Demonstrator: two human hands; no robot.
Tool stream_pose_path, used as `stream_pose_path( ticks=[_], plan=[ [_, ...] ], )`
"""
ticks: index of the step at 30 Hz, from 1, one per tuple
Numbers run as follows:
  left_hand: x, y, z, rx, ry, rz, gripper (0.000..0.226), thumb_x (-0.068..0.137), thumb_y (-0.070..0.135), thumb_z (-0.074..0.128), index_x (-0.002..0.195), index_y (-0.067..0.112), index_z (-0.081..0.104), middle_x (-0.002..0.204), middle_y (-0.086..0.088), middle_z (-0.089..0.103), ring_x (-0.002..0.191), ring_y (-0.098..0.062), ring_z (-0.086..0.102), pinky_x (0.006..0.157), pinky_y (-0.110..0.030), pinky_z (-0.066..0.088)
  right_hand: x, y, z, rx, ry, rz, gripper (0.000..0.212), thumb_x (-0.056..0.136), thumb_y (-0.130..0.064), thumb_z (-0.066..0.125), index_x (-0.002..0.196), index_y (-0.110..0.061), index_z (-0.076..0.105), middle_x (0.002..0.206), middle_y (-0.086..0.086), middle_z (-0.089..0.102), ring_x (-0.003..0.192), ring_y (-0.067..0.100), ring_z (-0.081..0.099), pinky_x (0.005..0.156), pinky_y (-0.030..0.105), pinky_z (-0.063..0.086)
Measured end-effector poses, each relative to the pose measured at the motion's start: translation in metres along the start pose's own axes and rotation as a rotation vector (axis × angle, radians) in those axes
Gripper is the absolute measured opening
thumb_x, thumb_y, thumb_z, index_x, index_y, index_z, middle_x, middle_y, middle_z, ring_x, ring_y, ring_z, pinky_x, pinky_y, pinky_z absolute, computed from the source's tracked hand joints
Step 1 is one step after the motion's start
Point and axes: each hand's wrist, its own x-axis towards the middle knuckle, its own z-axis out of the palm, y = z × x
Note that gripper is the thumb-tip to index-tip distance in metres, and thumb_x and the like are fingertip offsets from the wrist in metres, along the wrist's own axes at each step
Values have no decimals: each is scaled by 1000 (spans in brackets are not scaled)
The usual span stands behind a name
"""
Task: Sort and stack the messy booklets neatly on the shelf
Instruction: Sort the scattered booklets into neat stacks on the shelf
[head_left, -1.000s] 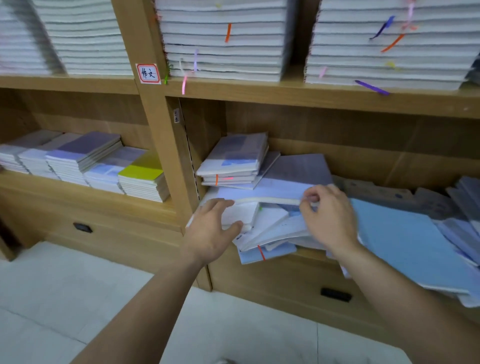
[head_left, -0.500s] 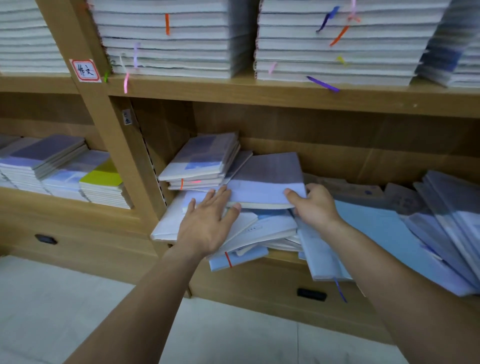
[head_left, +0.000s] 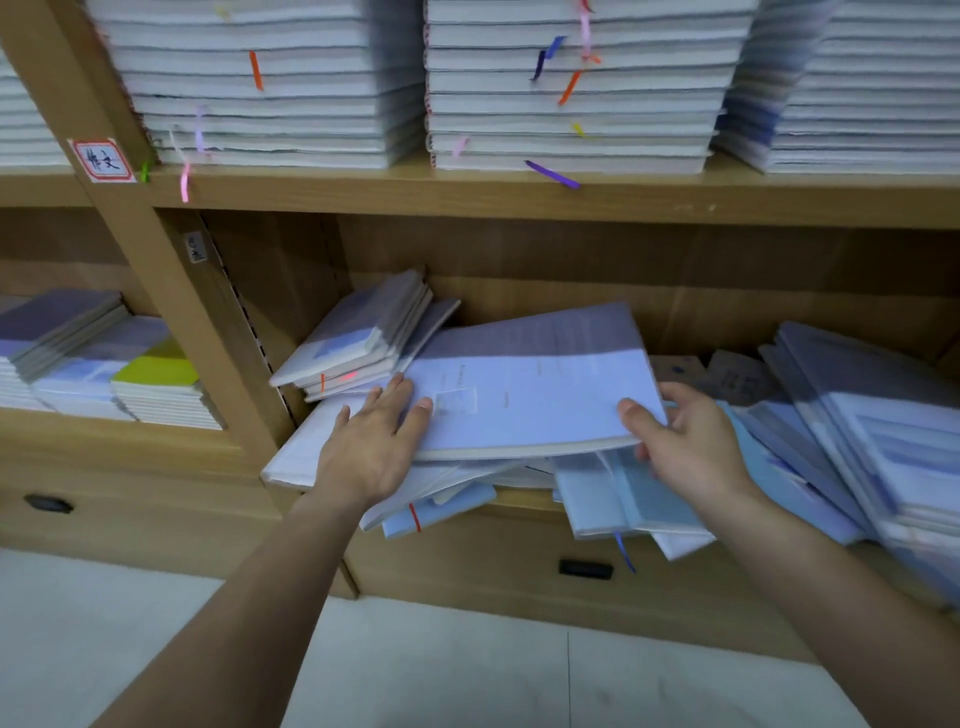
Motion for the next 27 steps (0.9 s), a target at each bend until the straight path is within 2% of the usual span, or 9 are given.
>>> stream_pose_path(
  ticks=[4,9,14,16,20,23,25,27],
  plan=[
    [-6,11,2,27,-50,-40,67,98,65,30,154,30,18,162,-4,24,149,-26,20,118,-46,17,-4,9,-25,-2,32,14,11,95,-25,66,103,-17,64,61,3,65,47,12,58,47,32,45],
    [-7,14,2,120,-24,-44,74,93,58,52,153,26,22,161,-4,27,143,-28,32,112,-46,30,2,35,-72,-77,74,31,9,96,-19,63,105,-19,64,61,4,66,47,17,59,50,33,48],
    [-12,43,6,58,93,27,66,92,47,60,149,20,40,150,-5,47,135,-26,45,104,-37,40,-1,75,-90,-204,6,186,10,98,-22,62,102,-14,67,53,2,65,43,12,61,38,27,46],
    [-15,61,12,42,63,112,61,92,44,61,146,20,46,149,-3,49,132,-24,48,104,-35,40,-1,79,-86,-210,-10,213,11,99,-22,61,105,-14,66,61,6,67,47,16,64,40,27,47],
    [-17,88,35,28,-59,214,66,93,45,61,150,18,41,153,-2,43,137,-22,43,110,-31,35,1,75,-93,-190,-25,216,9,99,-19,60,106,-16,66,66,9,68,51,23,64,51,39,58],
    [-11,101,48,22,-73,231,71,93,45,62,152,17,35,157,-4,35,143,-23,32,115,-34,30,1,77,-116,-297,-17,161,12,97,-20,62,107,-21,69,64,4,68,57,24,66,65,45,60],
    [-7,106,54,56,-84,232,75,93,48,61,154,19,30,161,-3,28,146,-24,25,117,-35,26,0,80,-130,-385,-2,130,18,96,-21,64,112,-21,72,64,-7,64,66,23,64,72,38,56],
    [-4,110,61,89,-108,232,77,92,51,60,155,19,28,162,-3,23,147,-25,23,118,-36,25,-3,81,-137,-421,38,108,24,95,-22,65,118,-20,72,72,-7,65,76,22,62,72,29,46]
  ],
)
